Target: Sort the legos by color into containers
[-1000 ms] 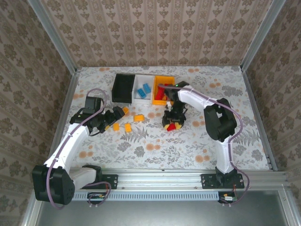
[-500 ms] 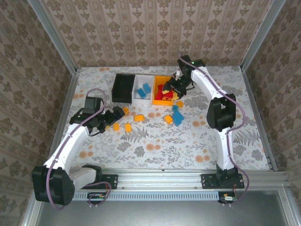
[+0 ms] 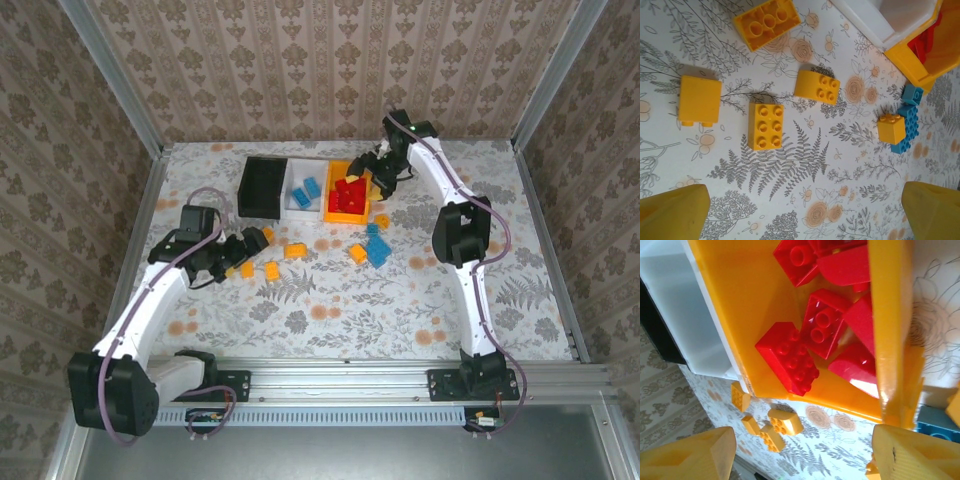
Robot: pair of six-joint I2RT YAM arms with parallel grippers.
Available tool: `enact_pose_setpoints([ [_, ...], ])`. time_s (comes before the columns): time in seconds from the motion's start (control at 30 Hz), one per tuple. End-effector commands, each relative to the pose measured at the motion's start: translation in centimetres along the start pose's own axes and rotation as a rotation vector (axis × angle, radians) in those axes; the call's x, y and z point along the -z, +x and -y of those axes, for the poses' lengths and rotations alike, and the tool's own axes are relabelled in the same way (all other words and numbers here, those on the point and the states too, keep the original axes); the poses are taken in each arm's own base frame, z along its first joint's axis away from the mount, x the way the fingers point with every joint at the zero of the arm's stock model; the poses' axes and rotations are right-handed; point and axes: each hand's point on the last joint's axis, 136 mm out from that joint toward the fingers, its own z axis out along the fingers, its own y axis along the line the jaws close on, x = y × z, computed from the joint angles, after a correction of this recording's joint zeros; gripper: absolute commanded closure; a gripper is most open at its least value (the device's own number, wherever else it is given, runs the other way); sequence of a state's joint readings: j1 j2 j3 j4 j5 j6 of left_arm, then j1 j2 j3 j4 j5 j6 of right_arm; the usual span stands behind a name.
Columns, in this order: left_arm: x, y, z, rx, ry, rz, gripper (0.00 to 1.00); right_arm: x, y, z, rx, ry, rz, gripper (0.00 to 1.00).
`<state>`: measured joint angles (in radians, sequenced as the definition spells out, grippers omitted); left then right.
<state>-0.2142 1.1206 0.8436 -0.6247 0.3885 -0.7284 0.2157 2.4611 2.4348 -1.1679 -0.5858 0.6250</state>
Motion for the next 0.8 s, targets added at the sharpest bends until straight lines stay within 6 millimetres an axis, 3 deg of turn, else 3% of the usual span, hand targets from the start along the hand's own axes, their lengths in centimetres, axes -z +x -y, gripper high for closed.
enact_pose_setpoints([
  [0.0, -0.2, -0.8, 2.0, -0.057, 0.062, -0.019, 0.0, 3.7, 2.8, 0.3, 0.097, 0.081, 0.003, 0.27],
  [0.17, -1.6, -1.2, 3.1, -0.081, 0.078, -0.051, 0.0, 4.4, 8.0, 5.3, 0.224, 0.299, -0.065, 0.27],
  [0.4, -3.5, -1.2, 3.5, -0.058, 0.082, -0.08, 0.0, 2.1, 14.3, 10.2, 0.381, 0.463, -0.176, 0.28],
  [0.53, -3.8, -1.2, 4.0, -0.068, 0.085, -0.086, 0.0, 0.3, 15.4, 11.8, 0.371, 0.496, -0.222, 0.3],
  [0.77, -3.5, -0.8, 3.6, -0.068, 0.063, -0.088, 0.0, -2.4, 15.5, 12.3, 0.324, 0.45, -0.251, 0.3],
])
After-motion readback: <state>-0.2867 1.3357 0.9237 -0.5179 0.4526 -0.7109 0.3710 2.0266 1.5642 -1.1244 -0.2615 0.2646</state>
